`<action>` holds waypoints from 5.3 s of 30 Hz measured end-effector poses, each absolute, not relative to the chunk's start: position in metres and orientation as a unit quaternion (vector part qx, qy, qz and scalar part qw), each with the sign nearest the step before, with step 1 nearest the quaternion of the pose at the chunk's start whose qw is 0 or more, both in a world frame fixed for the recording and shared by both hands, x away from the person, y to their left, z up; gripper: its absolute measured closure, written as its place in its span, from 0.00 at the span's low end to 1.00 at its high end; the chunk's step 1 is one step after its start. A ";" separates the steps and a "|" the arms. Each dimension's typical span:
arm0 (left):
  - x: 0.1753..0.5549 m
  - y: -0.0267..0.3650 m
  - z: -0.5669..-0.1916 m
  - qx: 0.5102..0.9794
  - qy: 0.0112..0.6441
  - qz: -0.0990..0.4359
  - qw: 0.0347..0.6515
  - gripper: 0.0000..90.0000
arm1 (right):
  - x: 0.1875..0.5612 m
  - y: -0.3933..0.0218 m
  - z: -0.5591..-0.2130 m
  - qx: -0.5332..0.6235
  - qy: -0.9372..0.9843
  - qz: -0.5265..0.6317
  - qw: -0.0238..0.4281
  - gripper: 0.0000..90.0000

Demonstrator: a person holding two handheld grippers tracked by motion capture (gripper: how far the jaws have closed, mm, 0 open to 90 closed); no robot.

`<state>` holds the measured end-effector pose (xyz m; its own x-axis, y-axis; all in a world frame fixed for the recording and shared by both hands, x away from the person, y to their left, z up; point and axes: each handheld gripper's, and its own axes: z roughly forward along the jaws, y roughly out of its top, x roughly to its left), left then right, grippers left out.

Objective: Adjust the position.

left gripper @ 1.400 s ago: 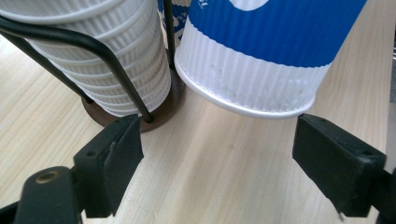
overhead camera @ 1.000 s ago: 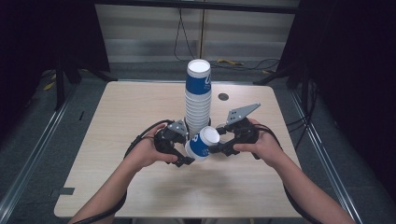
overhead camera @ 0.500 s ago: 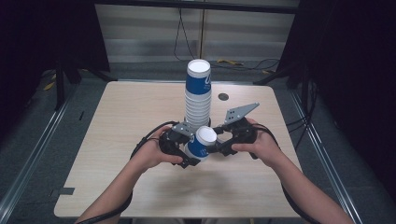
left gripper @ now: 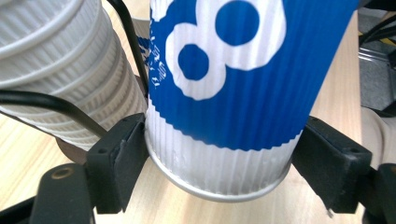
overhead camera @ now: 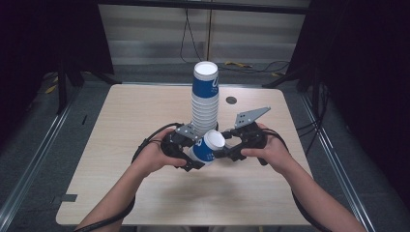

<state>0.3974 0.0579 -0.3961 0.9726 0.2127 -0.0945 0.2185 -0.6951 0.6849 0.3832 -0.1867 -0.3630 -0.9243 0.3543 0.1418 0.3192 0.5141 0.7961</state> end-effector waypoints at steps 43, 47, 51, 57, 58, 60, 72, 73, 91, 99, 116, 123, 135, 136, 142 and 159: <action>0.395 0.057 -0.386 0.957 0.096 -0.012 0.273 0.29 | 0.378 -0.180 -0.367 0.156 0.913 0.377 0.019 0.19; 0.394 0.055 -0.385 0.962 0.091 -0.008 0.258 0.29 | 0.378 -0.178 -0.367 0.149 0.919 0.365 0.019 0.19; 0.393 0.053 -0.385 0.964 0.096 -0.011 0.248 0.29 | 0.378 -0.177 -0.367 0.147 0.923 0.354 0.018 0.19; 0.392 0.050 -0.386 0.969 0.091 -0.009 0.231 0.29 | 0.377 -0.175 -0.368 0.143 0.930 0.337 0.015 0.19; 0.394 0.050 -0.385 0.971 0.081 -0.005 0.224 0.29 | 0.377 -0.175 -0.368 0.145 0.931 0.334 0.012 0.19; 0.392 0.049 -0.385 0.971 0.089 -0.009 0.222 0.28 | 0.377 -0.175 -0.368 0.142 0.934 0.329 0.012 0.19; 0.389 0.040 -0.382 0.978 0.080 -0.001 0.193 0.28 | 0.376 -0.168 -0.365 0.138 0.947 0.291 0.011 0.20; 0.389 0.040 -0.382 0.978 0.079 -0.002 0.192 0.28 | 0.376 -0.167 -0.364 0.138 0.948 0.288 0.012 0.20; 0.388 0.033 -0.388 0.979 0.074 -0.006 0.189 0.28 | 0.380 -0.156 -0.364 0.129 0.957 0.261 -0.003 0.24; 0.389 0.032 -0.388 0.981 0.067 -0.006 0.182 0.28 | 0.380 -0.154 -0.365 0.126 0.961 0.246 -0.005 0.25; 0.386 0.029 -0.388 0.983 0.049 0.006 0.174 0.28 | 0.381 -0.150 -0.365 0.126 0.964 0.232 -0.007 0.33; 0.385 0.030 -0.386 0.984 0.037 0.014 0.175 0.28 | 0.379 -0.151 -0.366 0.133 0.966 0.220 -0.011 0.34; 0.391 0.048 -0.387 0.963 0.049 0.028 0.265 0.20 | 0.379 -0.163 -0.367 0.134 0.960 0.247 0.014 0.35; 0.392 0.051 -0.388 0.959 0.055 0.028 0.278 0.21 | 0.380 -0.164 -0.367 0.129 0.959 0.253 0.016 0.35; 0.395 0.067 -0.393 0.941 0.088 0.003 0.326 0.20 | 0.379 -0.173 -0.366 0.142 0.950 0.277 0.018 0.35; 0.394 0.079 -0.398 0.912 0.102 -0.003 0.398 0.18 | 0.377 -0.184 -0.368 0.152 0.939 0.308 0.017 0.35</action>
<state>0.3944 0.0787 -0.3985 0.9793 0.1837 -0.0855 0.1877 -0.6632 0.7245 0.3770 -0.1845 -0.3676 -0.9534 0.2954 0.0615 0.2744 0.7645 0.5833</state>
